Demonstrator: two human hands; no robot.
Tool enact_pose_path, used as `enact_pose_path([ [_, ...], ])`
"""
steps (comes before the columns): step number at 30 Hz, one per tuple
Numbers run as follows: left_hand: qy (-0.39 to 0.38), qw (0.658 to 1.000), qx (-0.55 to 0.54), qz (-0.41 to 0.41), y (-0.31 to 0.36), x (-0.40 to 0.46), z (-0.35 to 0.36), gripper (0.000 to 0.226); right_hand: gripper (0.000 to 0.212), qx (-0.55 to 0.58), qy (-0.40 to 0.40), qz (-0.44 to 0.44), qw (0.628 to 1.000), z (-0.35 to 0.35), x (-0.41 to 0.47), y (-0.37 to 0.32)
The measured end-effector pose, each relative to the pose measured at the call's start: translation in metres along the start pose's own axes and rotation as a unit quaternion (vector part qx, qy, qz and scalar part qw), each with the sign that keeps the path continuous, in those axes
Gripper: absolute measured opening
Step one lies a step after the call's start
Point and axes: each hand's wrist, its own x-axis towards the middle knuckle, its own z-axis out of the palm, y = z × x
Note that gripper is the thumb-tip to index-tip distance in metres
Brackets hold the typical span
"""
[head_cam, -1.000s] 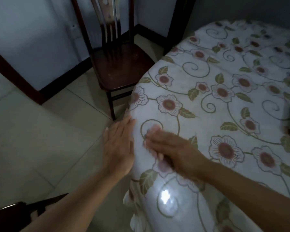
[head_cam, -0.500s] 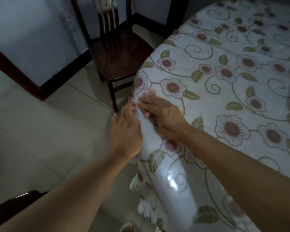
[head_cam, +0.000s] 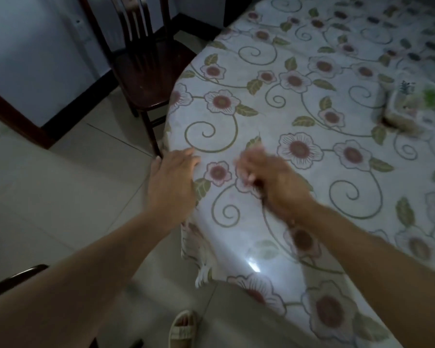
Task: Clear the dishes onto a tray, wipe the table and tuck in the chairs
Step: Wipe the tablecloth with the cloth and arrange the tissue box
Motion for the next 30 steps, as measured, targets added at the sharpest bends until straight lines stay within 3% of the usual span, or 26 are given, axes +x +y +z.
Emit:
enact_pose_path([
  [5,0.015,0.997,0.071,0.015,0.032,-0.034,0.019,0.049,0.038,0.010,0.054,0.092,0.994,0.012,0.005,0.011],
  [7,0.011,0.995,0.096,0.001,0.039,-0.037,0.021,0.049,0.039,-0.005,0.032,0.047,0.998,0.025,-0.032,-0.010],
  [12,-0.038,0.989,0.135,-0.051,0.056,-0.036,0.022,0.056,0.037,0.025,-0.053,-0.176,0.983,0.029,-0.171,-0.041],
  [14,-0.045,0.986,0.141,-0.071,0.071,-0.043,0.026,0.058,0.039,0.015,-0.069,-0.190,0.979,0.014,-0.191,-0.022],
  [17,-0.038,0.992,0.122,-0.011,0.102,-0.057,0.043,0.052,0.043,-0.033,0.007,-0.024,0.999,-0.021,-0.172,0.037],
  [20,-0.031,0.994,0.094,0.044,0.130,-0.067,0.063,0.049,0.045,-0.056,0.042,0.120,0.990,-0.062,-0.138,0.103],
  [24,-0.039,0.996,0.074,0.027,0.137,-0.072,0.075,0.050,0.050,-0.032,0.100,0.224,0.969,-0.035,-0.141,0.081],
  [26,-0.046,0.995,0.088,0.019,0.136,-0.072,0.074,0.054,0.050,-0.008,0.090,0.150,0.984,-0.007,-0.181,0.031],
  [28,-0.048,0.994,0.101,0.009,0.142,-0.073,0.071,0.056,0.046,0.038,0.021,0.024,0.999,0.006,-0.228,-0.010],
  [30,-0.044,0.994,0.097,0.024,0.158,-0.074,0.072,0.052,0.039,0.051,-0.002,-0.087,0.995,0.000,-0.257,-0.011],
])
